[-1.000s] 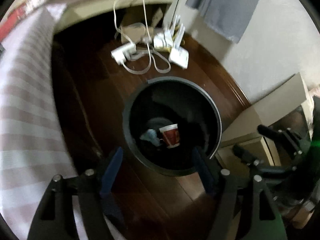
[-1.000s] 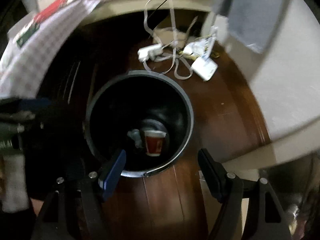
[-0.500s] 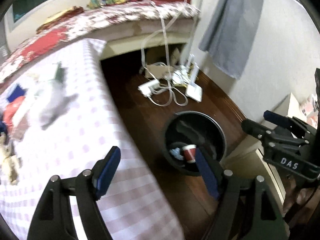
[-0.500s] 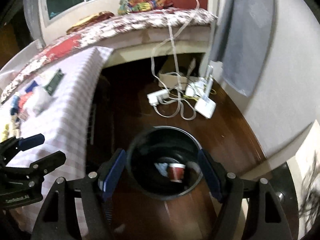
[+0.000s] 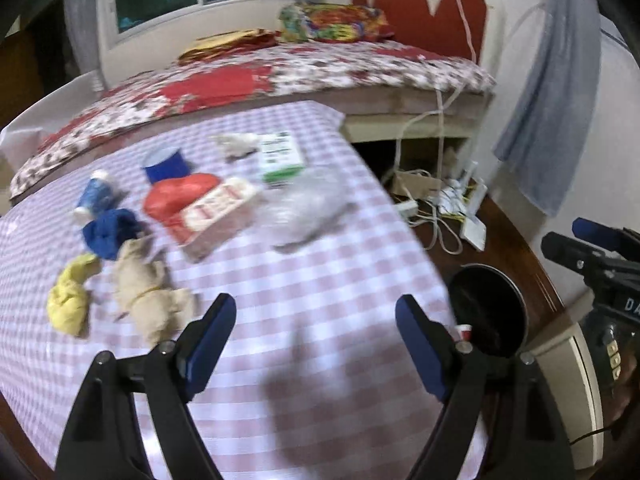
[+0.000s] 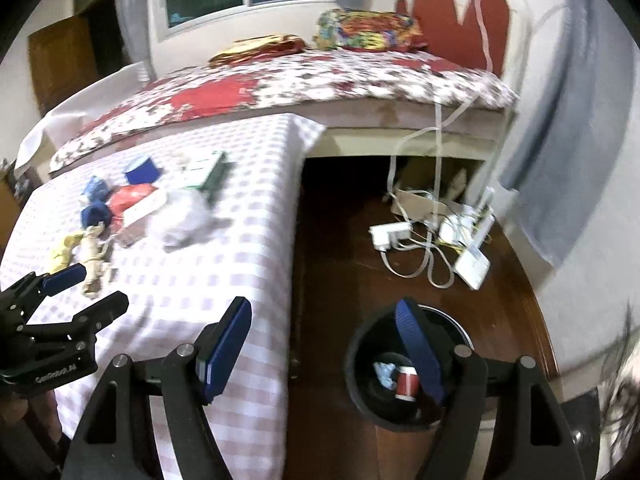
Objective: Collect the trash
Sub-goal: 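Move both tools back over the table toward the remaining cloths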
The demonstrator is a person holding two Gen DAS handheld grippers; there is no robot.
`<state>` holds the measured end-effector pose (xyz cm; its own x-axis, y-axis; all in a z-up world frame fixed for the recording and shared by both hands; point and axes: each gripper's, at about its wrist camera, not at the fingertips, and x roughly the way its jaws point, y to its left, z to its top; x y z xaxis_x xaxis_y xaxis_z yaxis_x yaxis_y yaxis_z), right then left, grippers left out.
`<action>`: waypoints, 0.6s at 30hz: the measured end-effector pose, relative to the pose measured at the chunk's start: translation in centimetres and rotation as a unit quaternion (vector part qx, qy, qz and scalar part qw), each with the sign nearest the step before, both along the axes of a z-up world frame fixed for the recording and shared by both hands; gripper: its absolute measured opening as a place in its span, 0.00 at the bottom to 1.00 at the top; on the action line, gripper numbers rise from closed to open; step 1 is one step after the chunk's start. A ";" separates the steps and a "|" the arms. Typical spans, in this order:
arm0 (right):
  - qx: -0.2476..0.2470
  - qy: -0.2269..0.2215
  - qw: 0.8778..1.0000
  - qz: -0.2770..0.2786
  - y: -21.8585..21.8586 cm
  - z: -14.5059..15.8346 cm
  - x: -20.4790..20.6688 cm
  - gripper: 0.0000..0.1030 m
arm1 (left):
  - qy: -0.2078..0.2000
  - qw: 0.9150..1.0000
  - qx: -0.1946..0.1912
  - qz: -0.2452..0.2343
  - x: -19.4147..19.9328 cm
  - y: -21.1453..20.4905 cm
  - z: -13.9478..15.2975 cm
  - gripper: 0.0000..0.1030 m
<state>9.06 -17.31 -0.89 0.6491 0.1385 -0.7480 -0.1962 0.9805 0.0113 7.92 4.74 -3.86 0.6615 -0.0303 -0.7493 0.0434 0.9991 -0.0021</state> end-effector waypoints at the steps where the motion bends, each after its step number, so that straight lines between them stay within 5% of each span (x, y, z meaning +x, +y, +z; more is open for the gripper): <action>1: -0.001 0.000 1.000 0.006 0.8 0.1 0.1 0.74 | -0.003 1.000 -0.005 0.007 -0.1 1.0 0.0 0.81; 18: 0.003 -0.009 0.994 0.108 13.0 2.4 0.5 0.75 | -0.040 0.994 -0.018 0.102 -3.6 11.5 0.7 0.81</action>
